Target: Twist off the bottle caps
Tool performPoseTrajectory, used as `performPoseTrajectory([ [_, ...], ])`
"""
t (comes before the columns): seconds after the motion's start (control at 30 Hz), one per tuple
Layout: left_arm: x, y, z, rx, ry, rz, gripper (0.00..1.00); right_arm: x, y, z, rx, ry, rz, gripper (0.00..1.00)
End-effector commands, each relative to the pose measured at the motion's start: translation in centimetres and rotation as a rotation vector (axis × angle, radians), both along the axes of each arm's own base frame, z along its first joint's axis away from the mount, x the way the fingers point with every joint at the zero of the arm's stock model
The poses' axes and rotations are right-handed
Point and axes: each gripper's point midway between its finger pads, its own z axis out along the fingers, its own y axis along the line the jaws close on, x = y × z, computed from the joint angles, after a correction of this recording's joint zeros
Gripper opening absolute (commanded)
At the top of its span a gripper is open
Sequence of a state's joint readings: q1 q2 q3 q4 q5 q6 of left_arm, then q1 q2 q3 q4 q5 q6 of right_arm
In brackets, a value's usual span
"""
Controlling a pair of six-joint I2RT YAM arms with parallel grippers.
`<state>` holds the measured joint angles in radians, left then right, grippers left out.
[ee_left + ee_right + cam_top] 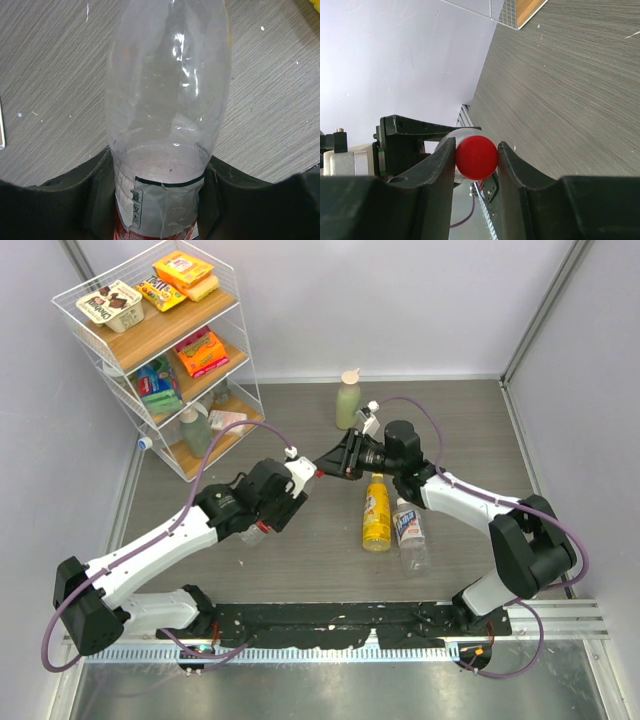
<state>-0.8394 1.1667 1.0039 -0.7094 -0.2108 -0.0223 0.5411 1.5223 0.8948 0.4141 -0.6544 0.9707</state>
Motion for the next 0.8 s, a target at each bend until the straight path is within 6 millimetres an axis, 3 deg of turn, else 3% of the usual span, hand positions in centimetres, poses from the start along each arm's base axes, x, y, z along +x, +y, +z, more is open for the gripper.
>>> performPoseTrajectory([
  [0.0,0.4,-0.5,1.5,-0.02,-0.04,-0.003,0.31,0.1,0.3,3.6,0.069,-0.107,0.005,0.17],
  [0.07,0.5,-0.5,1.6,-0.02,-0.044,-0.002,0.31,-0.2,0.3,4.0,0.081,-0.121,0.006,0.06],
  [0.13,0.4,-0.5,1.6,-0.018,-0.042,-0.004,0.31,-0.3,0.2,4.4,0.089,-0.136,0.003,0.02],
  [0.33,0.2,-1.2,2.3,-0.047,-0.023,-0.015,0.31,-1.2,-0.4,6.4,0.133,-0.223,0.007,0.02],
  [0.43,0.0,-1.9,2.8,-0.075,-0.005,-0.032,0.23,-2.1,-0.7,7.9,0.164,-0.292,0.017,0.02],
  [0.77,-1.4,-4.7,6.8,-0.28,-0.001,-0.12,0.2,-6.0,-1.6,11.6,0.223,-0.494,0.151,0.02],
])
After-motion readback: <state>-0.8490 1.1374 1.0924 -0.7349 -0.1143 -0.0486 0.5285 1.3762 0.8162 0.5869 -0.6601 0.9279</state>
